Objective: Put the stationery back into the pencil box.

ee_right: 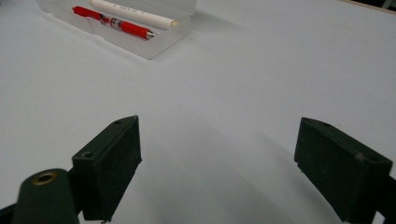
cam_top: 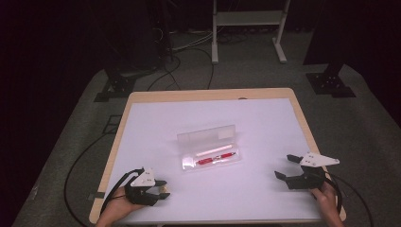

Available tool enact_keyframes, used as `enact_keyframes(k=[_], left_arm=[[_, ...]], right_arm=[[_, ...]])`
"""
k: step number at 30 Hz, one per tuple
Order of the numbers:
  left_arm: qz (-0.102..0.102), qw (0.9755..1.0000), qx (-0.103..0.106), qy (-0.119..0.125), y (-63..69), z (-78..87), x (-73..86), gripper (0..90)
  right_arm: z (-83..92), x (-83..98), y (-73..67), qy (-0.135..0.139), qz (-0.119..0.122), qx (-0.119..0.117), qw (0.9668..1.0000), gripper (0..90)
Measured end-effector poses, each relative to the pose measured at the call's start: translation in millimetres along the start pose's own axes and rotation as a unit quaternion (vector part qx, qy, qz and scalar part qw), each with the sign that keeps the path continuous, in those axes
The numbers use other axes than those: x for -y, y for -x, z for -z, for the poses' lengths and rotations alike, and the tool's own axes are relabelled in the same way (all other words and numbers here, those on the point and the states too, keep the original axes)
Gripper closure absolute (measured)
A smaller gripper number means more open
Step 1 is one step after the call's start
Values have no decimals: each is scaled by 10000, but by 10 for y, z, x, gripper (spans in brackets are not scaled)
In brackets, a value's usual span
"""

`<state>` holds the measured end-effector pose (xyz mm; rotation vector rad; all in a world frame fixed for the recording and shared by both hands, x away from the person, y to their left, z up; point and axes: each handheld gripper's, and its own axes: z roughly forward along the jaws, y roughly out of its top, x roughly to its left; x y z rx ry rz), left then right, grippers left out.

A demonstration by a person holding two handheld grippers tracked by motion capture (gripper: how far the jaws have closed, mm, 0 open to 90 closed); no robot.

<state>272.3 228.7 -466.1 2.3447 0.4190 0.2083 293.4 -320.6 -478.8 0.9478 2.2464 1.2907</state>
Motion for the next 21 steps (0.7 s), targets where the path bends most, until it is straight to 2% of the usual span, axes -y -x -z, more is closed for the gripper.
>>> enact_keyframes(k=[4,7,17,21], left_arm=[[8,10000,27,8,-1,3,0,581],[-37,10000,37,-22,5,7,-7,585],[45,9999,87,65,-13,19,-68,588],[-15,9999,110,97,-20,12,-130,588]], right_arm=[[0,0,0,1,4,-6,10000,138],[0,0,1,1,3,-6,10000,138],[1,0,1,9,12,-19,10000,138],[1,1,2,13,-1,-16,10000,138]])
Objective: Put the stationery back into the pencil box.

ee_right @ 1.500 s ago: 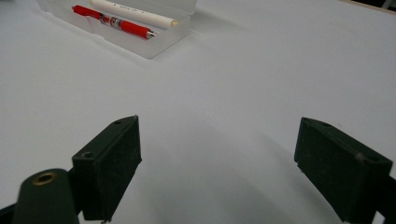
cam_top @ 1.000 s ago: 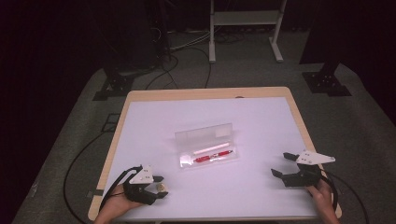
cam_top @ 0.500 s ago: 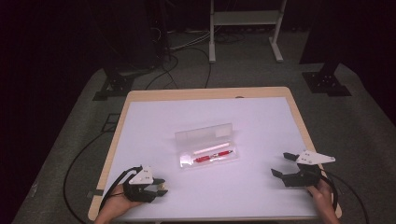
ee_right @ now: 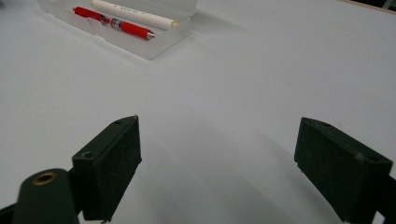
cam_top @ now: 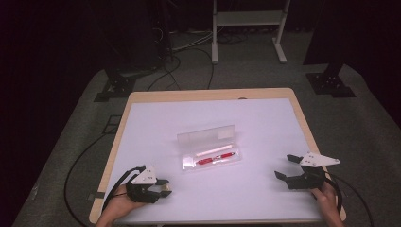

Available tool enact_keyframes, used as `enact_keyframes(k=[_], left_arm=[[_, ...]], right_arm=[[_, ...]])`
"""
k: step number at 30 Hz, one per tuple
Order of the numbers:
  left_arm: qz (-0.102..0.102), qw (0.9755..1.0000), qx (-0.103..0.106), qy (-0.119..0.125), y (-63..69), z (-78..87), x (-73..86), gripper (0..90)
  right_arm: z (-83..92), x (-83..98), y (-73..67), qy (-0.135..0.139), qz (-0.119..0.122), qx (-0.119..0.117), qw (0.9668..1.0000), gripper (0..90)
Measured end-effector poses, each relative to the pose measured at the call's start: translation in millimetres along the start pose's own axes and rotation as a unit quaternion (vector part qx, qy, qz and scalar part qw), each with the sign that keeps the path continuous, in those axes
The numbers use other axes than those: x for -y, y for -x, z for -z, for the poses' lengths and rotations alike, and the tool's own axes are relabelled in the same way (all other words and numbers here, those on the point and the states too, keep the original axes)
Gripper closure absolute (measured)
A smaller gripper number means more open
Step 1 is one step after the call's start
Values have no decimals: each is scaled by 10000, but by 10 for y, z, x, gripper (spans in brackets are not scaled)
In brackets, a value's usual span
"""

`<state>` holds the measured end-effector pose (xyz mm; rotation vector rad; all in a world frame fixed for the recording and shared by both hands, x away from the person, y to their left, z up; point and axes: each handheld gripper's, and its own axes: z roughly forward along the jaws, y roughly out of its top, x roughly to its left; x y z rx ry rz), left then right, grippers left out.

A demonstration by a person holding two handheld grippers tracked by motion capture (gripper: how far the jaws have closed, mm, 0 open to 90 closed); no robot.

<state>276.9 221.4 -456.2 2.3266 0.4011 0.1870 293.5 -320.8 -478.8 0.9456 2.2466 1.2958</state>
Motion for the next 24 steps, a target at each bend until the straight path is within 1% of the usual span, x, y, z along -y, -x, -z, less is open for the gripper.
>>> enact_keyframes(k=[4,5,7,14,16,19,24], left_arm=[[-48,10000,-2,21,-14,-5,-65,588],[-87,10000,-2,9,-20,-3,-80,589],[-75,10000,-4,38,-29,-5,-104,589],[-172,9998,-8,84,-46,-12,-190,589],[-166,9998,-9,89,-54,-12,-210,588],[-226,9997,-17,95,-63,-11,-248,589],[-233,9996,-30,124,-90,-7,-310,588]], right_arm=[[1,0,-2,4,4,3,10000,138],[1,1,-2,3,5,4,10000,138],[2,1,-1,8,9,0,10000,138],[2,1,1,18,6,3,10000,138],[3,1,-1,12,-10,3,10000,138],[1,1,0,10,19,6,10000,138],[0,0,-2,-2,10,5,10000,138]])
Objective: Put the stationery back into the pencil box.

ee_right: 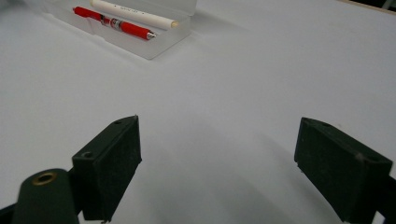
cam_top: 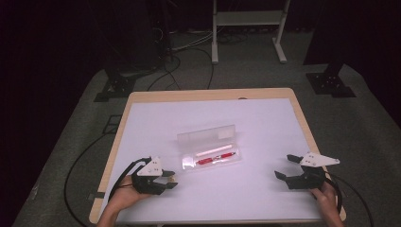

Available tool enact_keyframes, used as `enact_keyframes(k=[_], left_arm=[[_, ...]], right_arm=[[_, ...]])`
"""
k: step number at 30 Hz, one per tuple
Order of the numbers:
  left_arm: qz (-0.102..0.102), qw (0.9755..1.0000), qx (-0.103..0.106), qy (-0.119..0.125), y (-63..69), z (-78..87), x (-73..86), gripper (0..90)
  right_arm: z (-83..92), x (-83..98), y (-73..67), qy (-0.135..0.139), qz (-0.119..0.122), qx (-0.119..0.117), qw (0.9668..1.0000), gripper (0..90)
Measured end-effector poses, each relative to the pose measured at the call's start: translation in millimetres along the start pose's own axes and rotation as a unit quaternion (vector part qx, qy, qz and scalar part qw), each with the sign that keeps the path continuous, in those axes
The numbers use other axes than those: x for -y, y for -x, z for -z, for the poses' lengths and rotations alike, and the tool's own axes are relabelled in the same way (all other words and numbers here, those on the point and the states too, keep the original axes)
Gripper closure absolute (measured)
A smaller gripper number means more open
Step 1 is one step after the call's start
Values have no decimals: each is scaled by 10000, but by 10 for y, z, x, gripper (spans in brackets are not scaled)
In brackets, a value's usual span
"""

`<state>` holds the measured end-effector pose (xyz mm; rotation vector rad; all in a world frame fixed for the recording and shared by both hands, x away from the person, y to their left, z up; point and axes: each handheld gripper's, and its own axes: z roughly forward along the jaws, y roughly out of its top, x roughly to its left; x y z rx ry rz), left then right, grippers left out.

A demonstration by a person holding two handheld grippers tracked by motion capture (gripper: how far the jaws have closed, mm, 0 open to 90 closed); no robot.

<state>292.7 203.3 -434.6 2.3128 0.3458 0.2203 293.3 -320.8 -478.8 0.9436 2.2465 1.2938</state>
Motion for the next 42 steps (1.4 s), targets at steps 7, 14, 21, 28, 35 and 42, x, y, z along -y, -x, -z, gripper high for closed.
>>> enact_keyframes(k=[7,14,21,28,35,42], left_arm=[[-46,10000,15,64,-35,-20,-87,589],[-95,9999,29,101,-68,-28,-177,589],[-140,9999,35,70,-104,-43,-238,589],[-117,9998,16,131,-137,-38,-289,589],[-145,9998,15,152,-183,-61,-363,589],[-194,9996,21,191,-212,-92,-455,589]], right_arm=[[2,0,2,12,-15,-9,10000,138],[2,1,5,27,-7,-12,10000,138],[3,1,3,32,-16,-19,10000,138],[4,1,3,30,-17,-24,10000,138],[4,1,6,32,-23,-29,10000,138],[5,2,6,36,-16,-28,10000,138]])
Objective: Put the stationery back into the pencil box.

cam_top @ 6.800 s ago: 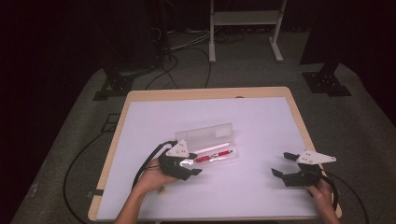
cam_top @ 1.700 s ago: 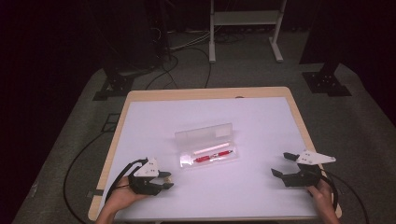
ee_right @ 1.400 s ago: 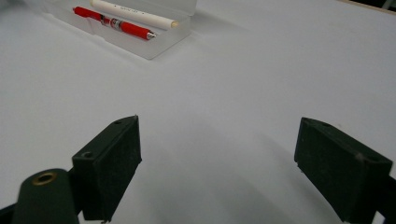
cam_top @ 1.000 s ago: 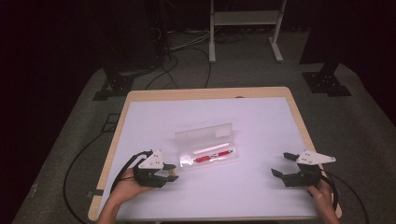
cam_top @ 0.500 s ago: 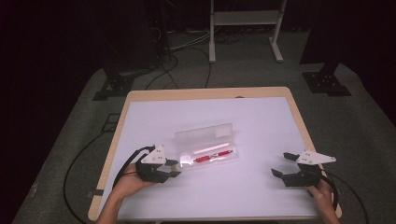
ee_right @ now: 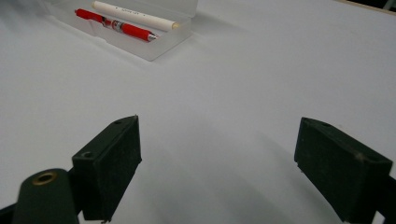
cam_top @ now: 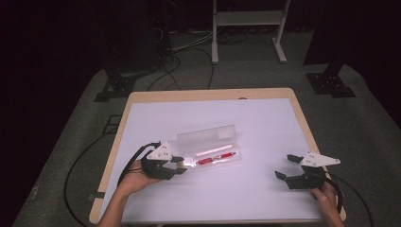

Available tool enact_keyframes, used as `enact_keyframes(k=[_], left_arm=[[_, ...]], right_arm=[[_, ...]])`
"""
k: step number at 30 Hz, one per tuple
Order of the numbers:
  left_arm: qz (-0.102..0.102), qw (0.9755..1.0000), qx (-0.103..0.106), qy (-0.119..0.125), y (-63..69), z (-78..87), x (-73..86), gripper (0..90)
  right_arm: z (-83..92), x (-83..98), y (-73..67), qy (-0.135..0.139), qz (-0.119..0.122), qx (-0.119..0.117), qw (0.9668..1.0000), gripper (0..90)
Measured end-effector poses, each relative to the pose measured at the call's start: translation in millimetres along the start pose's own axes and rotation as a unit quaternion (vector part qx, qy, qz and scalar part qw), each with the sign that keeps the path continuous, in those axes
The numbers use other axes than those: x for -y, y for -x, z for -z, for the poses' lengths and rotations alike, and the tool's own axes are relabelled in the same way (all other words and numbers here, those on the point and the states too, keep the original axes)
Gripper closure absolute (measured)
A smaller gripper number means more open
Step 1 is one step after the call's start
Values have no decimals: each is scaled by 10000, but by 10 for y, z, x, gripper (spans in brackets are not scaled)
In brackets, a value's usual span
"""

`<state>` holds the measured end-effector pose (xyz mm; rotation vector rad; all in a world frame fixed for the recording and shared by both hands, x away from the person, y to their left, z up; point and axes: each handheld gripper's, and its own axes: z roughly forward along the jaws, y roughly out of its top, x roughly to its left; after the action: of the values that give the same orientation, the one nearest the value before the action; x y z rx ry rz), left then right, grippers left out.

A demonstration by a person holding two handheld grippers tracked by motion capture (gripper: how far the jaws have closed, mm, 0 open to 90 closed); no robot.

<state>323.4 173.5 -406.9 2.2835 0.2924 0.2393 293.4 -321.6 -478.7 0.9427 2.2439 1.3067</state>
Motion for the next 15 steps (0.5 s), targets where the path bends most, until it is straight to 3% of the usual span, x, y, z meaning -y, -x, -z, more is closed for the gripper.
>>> enact_keyframes(k=[15], left_arm=[[-33,10000,-2,-51,-109,-96,-136,589]], right_arm=[[1,1,-1,3,1,-2,10000,138]])
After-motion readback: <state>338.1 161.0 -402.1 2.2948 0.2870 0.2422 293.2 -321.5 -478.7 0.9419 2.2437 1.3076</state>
